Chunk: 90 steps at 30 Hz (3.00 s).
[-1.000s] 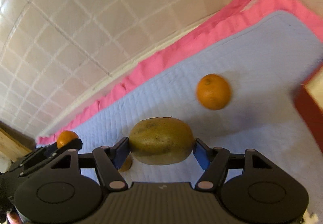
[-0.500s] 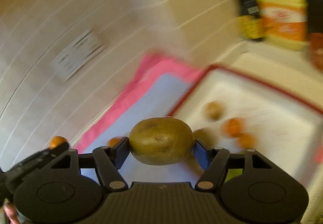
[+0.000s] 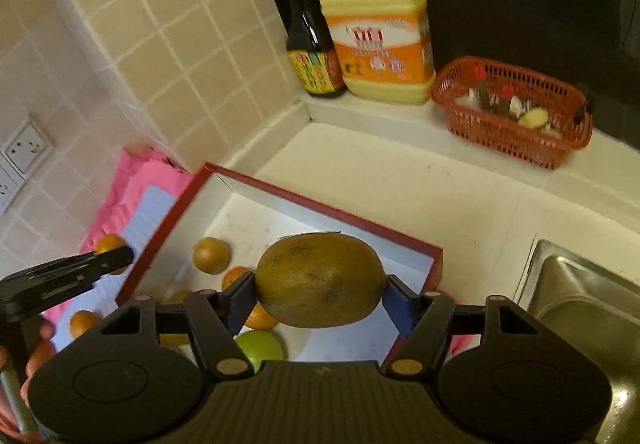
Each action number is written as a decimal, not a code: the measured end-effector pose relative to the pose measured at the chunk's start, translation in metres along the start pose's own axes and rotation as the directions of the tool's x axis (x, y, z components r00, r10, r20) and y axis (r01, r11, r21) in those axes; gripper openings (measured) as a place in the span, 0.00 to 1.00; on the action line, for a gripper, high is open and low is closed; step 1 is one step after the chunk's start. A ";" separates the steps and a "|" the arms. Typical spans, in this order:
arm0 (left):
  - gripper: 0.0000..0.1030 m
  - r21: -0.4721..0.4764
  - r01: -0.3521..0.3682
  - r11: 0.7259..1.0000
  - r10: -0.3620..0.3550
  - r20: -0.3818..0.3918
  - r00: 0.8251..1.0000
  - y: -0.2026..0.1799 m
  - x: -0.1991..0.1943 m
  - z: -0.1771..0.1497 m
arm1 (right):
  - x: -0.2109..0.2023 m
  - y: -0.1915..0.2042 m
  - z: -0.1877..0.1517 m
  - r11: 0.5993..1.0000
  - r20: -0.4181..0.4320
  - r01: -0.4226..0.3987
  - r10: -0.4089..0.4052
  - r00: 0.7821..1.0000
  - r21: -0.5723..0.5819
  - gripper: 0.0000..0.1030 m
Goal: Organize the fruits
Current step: 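Carry the tangerine and kiwi over the box and lower them, then open both tools to release the tangerine and kiwi into the box, then move both tools back over the last fruit on the mat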
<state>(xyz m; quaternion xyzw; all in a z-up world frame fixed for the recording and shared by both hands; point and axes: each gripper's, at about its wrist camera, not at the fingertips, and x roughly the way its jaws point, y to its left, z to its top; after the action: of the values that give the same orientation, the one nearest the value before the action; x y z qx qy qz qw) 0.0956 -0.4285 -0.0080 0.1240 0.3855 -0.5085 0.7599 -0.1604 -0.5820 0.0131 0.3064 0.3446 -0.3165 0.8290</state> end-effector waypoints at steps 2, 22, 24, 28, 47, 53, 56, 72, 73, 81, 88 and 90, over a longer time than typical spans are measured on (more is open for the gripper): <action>0.39 -0.022 0.009 1.000 -0.010 -0.035 0.999 0.007 0.014 -0.001 | 0.007 -0.003 -0.002 1.000 -0.025 -0.006 0.006 1.000 -0.006 0.68; 0.43 0.231 -0.160 0.960 0.190 -0.111 0.976 -0.018 0.069 -0.015 | 0.067 0.021 -0.012 0.982 -0.139 0.048 -0.074 0.988 -0.184 0.68; 0.45 0.225 -0.160 0.961 0.189 -0.113 0.975 -0.017 0.069 -0.015 | 0.068 0.023 -0.013 0.978 -0.137 0.060 -0.089 0.987 -0.201 0.68; 0.60 0.183 -0.145 0.972 0.167 -0.112 0.980 -0.012 0.063 -0.012 | 0.070 0.026 -0.017 0.969 -0.136 0.081 -0.115 0.984 -0.234 0.68; 0.69 -0.045 -0.227 0.973 0.232 0.174 0.957 0.054 -0.142 -0.044 | -0.001 0.033 0.016 0.996 0.015 -0.025 0.026 1.000 -0.083 0.78; 0.73 -0.163 -0.398 0.903 0.427 0.228 0.875 0.088 -0.244 -0.081 | 0.001 0.073 0.026 0.988 0.028 -0.129 0.131 0.991 -0.084 0.80; 0.76 -0.195 -0.538 0.820 0.571 0.230 0.788 0.093 -0.281 -0.109 | 0.005 0.098 0.022 0.978 0.028 -0.194 0.196 0.980 -0.076 0.81; 0.77 -0.479 -0.605 0.636 0.704 0.038 0.709 0.149 -0.349 -0.253 | 0.025 0.260 -0.005 0.876 -0.049 -0.404 0.406 0.913 -0.264 0.84; 0.77 -0.500 -0.585 0.638 0.687 0.028 0.726 0.155 -0.344 -0.261 | 0.030 0.267 -0.008 0.860 -0.045 -0.432 0.437 0.898 -0.270 0.87; 0.77 -0.537 -0.503 0.677 0.570 -0.050 0.820 0.179 -0.281 -0.285 | 0.103 0.324 -0.046 0.842 -0.204 -0.438 0.391 0.898 -0.316 0.89; 0.77 -0.493 -0.468 0.733 0.494 -0.086 0.865 0.187 -0.238 -0.281 | 0.147 0.360 -0.087 0.814 -0.288 -0.391 0.288 0.914 -0.430 0.89; 0.77 -0.486 -0.454 0.747 0.474 -0.091 0.876 0.189 -0.228 -0.278 | 0.154 0.368 -0.098 0.802 -0.284 -0.367 0.256 0.924 -0.472 0.89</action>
<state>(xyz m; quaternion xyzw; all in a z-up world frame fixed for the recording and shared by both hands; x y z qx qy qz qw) 0.0898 -0.0275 -0.0708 0.0082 0.4443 -0.1905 0.8754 0.1599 -0.3343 -0.0541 0.1564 0.4454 -0.0376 0.8808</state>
